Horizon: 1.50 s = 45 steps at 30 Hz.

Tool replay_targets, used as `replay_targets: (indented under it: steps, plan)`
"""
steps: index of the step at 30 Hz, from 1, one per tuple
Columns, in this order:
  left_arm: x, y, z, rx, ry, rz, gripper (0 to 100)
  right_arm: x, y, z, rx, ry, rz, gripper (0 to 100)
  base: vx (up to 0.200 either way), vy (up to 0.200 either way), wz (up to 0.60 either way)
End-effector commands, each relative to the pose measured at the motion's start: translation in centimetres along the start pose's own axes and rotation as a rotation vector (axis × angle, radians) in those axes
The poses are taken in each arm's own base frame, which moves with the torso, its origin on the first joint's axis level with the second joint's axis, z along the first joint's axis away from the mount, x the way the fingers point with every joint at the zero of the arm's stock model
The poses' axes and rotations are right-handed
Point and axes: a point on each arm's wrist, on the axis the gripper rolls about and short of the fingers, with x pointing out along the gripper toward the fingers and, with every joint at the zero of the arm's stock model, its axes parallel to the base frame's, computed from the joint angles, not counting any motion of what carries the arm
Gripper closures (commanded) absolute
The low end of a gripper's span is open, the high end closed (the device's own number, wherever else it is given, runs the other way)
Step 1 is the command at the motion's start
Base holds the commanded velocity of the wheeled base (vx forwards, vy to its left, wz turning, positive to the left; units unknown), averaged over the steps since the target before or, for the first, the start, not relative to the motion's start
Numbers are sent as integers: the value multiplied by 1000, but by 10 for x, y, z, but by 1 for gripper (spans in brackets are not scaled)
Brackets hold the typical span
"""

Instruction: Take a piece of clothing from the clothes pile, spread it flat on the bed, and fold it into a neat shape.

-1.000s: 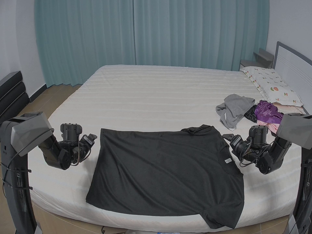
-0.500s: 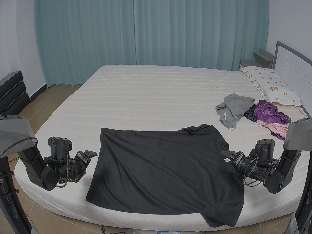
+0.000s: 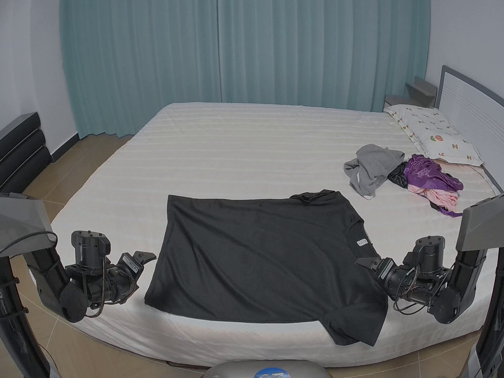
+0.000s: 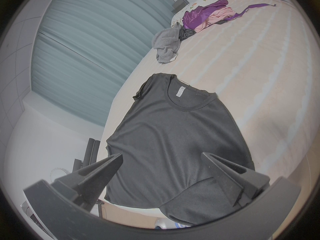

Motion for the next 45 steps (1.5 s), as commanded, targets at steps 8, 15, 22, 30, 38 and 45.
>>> replay_targets:
  steps: [8, 15, 22, 30, 38, 45]
  plan:
    - [-2, 3, -9, 4, 30, 18, 0, 1, -4, -3, 3, 19, -14, 0, 0, -150, 0]
    - [-3, 5, -15, 24, 40, 29, 0, 1, -5, -4, 4, 22, -17, 0, 0, -86, 0]
    - [9, 20, -20, 96, 73, 96, 0, 2, -7, -5, 5, 29, -24, 0, 0, 0, 0]
    - [22, 36, -25, 185, 50, 205, 0, 4, -9, -6, 6, 32, -27, 0, 0, 0, 0]
    - [33, 41, -27, 226, 1, 224, 0, 6, -10, -7, 3, 29, -24, 0, 0, 0, 0]
    - [44, 48, -29, 285, -59, 243, 0, 6, -10, -7, 4, 30, -25, 0, 0, 0, 0]
